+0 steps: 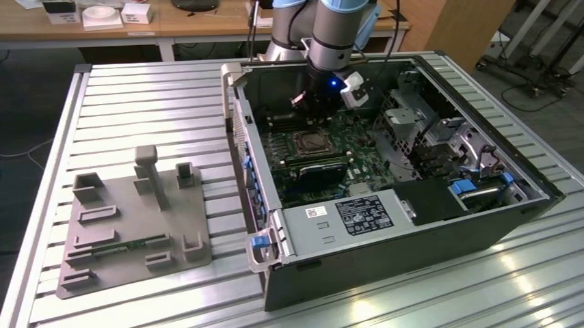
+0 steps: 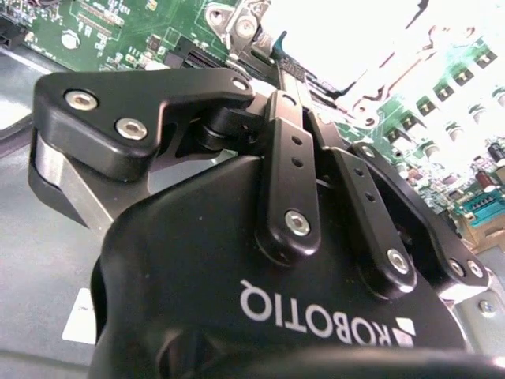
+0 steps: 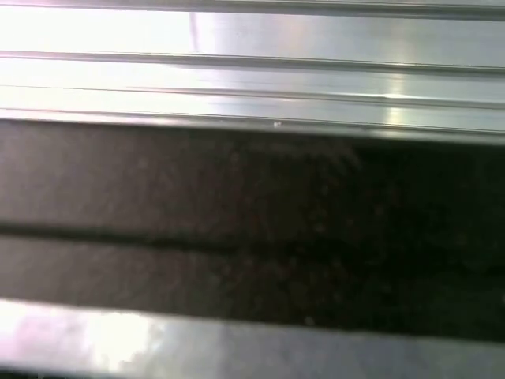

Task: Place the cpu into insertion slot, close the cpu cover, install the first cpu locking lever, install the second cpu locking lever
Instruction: 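Install the first cpu locking lever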

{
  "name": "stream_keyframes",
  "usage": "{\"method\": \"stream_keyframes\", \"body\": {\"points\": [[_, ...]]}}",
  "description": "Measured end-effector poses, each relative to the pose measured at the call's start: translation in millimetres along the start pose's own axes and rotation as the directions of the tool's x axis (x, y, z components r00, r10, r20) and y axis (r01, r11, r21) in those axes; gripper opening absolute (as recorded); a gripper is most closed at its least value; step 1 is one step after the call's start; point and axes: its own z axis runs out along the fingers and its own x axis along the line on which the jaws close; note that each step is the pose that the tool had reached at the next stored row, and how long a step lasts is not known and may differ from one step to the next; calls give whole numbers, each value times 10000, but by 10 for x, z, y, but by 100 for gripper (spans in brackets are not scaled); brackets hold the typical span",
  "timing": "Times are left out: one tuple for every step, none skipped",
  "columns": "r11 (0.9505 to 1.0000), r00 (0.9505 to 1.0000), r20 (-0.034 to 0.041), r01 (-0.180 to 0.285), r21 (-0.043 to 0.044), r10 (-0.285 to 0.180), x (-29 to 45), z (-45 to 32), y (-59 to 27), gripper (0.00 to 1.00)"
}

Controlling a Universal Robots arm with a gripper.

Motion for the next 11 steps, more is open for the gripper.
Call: {"method": "stream_keyframes", "body": {"points": [[10000,10000,0,0,-1,0,0,-9,1,11],[10000,10000,-1,0,-2,0,0,-17,1,11],[10000,10000,-1,0,-8,0,0,-24,1,11],[10000,10000,0,0,-21,0,0,-29,2,11],[10000,10000,2,0,-36,0,2,-31,2,11],[10000,10000,4,0,-50,0,6,-31,2,11],[10000,10000,4,0,-62,0,11,-32,2,11],[10000,10000,3,-1,-73,1,19,-32,3,11],[10000,10000,4,0,-83,1,26,-32,3,11],[10000,10000,5,-1,-97,1,35,-32,4,11],[9999,10000,7,-1,-111,1,45,-33,4,11]]}}
